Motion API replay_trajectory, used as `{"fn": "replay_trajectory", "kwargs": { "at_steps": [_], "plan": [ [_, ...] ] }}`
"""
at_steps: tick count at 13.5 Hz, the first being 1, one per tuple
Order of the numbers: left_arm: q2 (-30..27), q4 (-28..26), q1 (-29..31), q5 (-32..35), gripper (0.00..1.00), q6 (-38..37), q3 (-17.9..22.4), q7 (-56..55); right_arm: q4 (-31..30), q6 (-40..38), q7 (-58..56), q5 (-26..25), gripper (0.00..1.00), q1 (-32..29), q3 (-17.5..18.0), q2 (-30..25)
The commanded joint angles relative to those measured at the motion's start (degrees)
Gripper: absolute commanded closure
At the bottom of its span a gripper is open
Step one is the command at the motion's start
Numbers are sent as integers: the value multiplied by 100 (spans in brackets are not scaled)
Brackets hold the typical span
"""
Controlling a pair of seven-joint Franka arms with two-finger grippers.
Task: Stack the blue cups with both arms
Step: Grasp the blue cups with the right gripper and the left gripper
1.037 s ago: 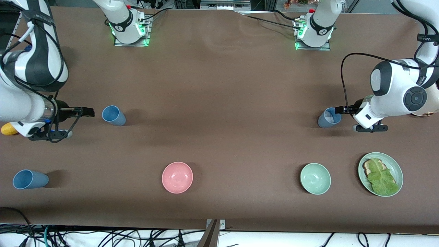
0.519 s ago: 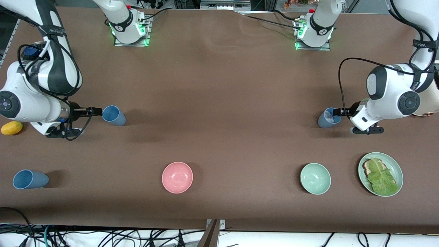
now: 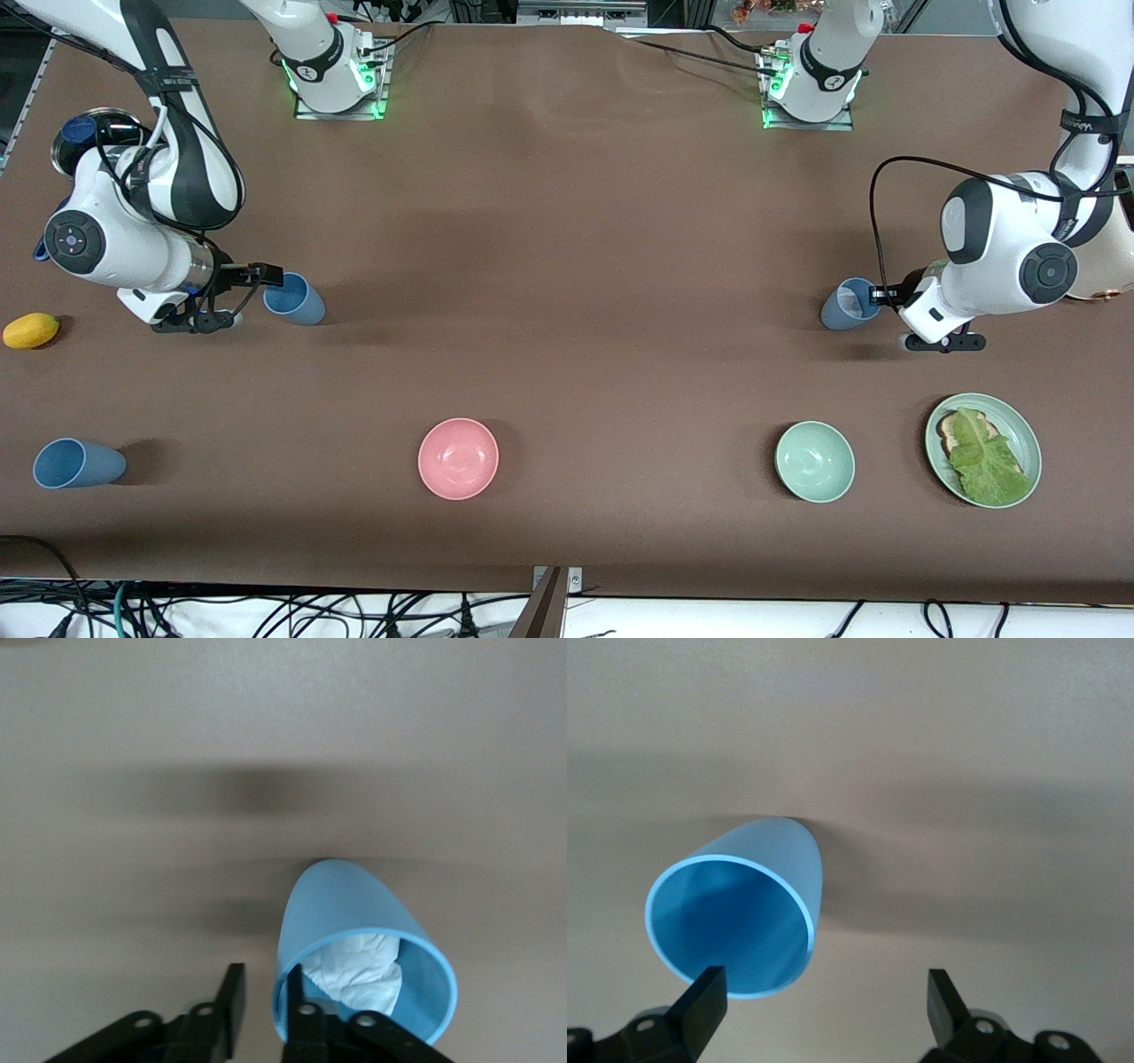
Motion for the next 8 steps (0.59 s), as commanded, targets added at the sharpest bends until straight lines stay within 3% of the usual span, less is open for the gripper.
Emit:
{"fn": "replay_trajectory", "kwargs": {
  "at_steps": [1,3,5,8],
  "plan": [
    [136,274,-102,-530,100,-22,-18,-16,-183,234,-104,18,1,-55,13,-110],
    [137,371,-347,-664,100,-39,-27,-373,-183,348,-104,18,1,-55,-5,13],
    [93,397,-785,-664,100,-74,-53,-1487,-183,533,-104,18,1,-55,-5,145],
    [-48,493,-1445,-620,100,-189,-236,-3367,-183,533,-104,18,13,-55,-5,198]
  ]
}}
